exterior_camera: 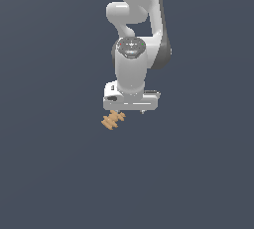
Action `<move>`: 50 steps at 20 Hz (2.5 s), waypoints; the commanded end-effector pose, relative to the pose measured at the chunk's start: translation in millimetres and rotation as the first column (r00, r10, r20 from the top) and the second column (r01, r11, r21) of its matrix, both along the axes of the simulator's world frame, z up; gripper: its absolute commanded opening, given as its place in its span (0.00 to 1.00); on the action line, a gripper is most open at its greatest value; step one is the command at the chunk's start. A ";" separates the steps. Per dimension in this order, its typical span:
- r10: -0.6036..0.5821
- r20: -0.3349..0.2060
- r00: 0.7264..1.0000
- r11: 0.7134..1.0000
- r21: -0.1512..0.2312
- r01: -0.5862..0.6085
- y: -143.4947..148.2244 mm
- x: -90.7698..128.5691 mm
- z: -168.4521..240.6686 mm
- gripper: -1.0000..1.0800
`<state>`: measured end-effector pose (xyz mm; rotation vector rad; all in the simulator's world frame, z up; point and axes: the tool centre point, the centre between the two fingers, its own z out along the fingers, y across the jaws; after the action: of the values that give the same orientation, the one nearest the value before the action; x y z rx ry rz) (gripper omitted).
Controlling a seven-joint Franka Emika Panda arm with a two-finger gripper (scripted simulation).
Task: Pick up the object and move it to a goal position.
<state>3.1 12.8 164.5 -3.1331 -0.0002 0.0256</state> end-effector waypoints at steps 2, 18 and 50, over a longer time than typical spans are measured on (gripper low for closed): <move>-0.001 0.001 1.000 1.000 0.000 0.001 -0.6 0.1 0.3 0.96; -0.047 0.019 0.999 0.999 0.011 0.047 -22.5 1.0 6.0 0.96; -0.646 0.016 0.763 0.763 -0.008 0.646 -84.4 -59.3 -96.5 0.96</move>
<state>-55.4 -70.9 68.9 -2.9538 1.0684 0.0013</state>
